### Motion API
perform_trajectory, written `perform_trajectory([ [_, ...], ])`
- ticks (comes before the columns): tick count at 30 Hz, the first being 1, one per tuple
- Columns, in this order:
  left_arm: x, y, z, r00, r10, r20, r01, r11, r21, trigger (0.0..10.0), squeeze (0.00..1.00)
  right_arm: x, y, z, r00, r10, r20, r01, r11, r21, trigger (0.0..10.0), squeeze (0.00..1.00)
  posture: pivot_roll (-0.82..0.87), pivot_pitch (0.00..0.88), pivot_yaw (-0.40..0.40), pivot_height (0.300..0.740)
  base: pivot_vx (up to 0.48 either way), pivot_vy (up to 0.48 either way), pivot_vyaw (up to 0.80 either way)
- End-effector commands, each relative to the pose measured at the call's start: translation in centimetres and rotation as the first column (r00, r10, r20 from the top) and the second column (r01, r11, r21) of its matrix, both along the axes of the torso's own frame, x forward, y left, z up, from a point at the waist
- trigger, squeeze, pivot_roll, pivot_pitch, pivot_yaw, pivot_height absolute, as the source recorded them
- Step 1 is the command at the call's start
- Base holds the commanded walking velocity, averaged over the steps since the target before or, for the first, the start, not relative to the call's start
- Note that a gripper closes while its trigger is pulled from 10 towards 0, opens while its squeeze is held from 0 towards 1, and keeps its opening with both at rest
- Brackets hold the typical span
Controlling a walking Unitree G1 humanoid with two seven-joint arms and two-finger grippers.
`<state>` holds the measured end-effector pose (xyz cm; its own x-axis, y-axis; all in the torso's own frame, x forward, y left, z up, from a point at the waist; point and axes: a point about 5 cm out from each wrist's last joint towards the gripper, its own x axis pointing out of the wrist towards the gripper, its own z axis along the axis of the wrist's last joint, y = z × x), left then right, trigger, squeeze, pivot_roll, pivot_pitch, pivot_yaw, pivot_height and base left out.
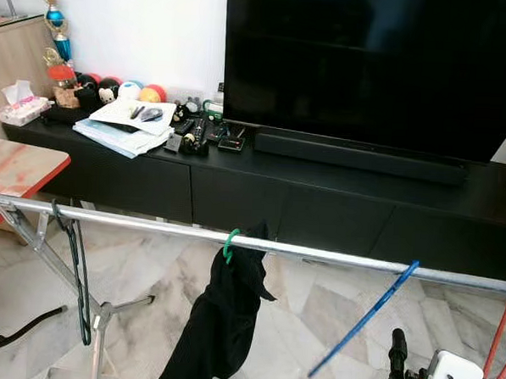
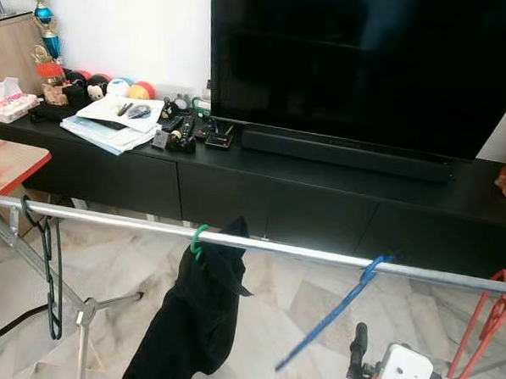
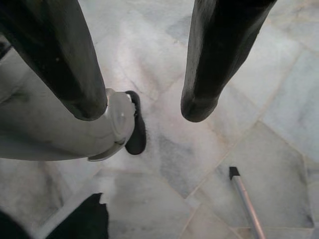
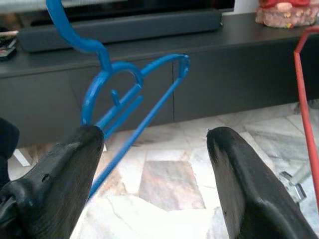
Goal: Hang hanger
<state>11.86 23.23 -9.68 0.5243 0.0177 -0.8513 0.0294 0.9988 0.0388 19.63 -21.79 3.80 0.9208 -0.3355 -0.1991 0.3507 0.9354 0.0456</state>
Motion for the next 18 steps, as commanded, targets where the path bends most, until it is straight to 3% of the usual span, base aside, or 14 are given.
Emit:
perform_trajectory([
  [1,-0.8,0.19,-0.24,0.999,-0.001,-0.034,0.001,1.0,0.009,10.0,0.0,0.19,-0.34,0.36,1.0,-0.01,0.022,0.01,1.0,-0.005,10.0,0.0,0.13,0.0,-0.017,0.74,0.0,0.0,0.0],
  [18,-1.09,0.07,-0.29,1.0,-0.006,-0.029,0.006,1.0,0.001,10.0,0.0,1.07,0.3,0.49,0.999,0.006,0.036,-0.007,1.0,0.017,10.0,0.0,0.13,0.0,-0.016,0.74,0.0,0.0,0.0],
])
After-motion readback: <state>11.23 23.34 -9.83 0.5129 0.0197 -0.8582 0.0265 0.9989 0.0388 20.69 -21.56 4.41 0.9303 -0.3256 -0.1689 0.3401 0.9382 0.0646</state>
